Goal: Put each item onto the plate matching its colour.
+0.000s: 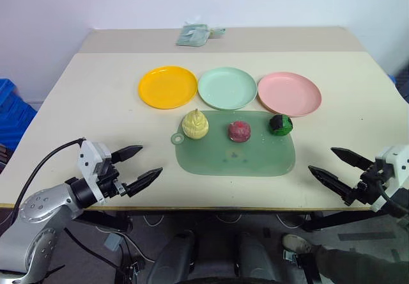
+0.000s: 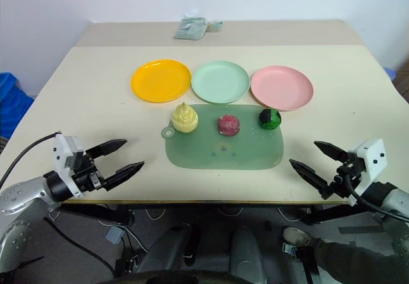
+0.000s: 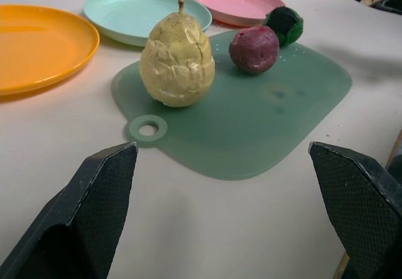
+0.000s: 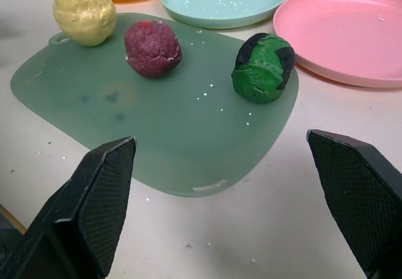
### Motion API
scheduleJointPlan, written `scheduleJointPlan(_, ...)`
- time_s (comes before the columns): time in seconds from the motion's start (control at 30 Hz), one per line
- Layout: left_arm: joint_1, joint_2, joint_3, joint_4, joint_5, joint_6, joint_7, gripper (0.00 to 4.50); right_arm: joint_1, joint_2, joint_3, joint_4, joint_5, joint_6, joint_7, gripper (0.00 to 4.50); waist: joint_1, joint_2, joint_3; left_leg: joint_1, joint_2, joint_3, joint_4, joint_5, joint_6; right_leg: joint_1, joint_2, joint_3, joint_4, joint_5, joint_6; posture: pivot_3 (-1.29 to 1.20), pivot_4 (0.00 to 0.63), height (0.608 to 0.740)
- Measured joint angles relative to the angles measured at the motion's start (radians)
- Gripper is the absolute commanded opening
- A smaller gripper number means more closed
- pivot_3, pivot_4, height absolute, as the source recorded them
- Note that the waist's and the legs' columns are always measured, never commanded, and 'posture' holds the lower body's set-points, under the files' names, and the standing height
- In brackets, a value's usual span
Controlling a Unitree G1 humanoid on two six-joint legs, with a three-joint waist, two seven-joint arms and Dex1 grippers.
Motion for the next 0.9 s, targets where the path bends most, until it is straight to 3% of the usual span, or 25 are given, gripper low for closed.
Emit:
scheduleJointPlan(0.63,-0.062,-0.047,-0.042,0.002,0.065,-0.015,0.067,4.50,-0.081,-0.012,0.009,-0.036,0.014,0.047,-0.003,4.45,0.001,0.000,0.000,0.000,0.000,0.000,0.000,-0.001,0.001,0.001,0.000,-0.001,-0.005,0.000,0.000,0.00,0.150,0.740)
scheduleJointPlan(0.9,-0.192,-0.080,-0.099,0.057,0.085,0.019,0.138,4.50,-0.194,-0.010,0.105,-0.052,0.038,0.033,0.052,4.45,0.000,0.000,0.000,0.000,0.000,0.000,0.000,-0.001,0.001,0.002,0.000,-0.001,-0.005,0.000,0.000,0.00,0.150,0.740)
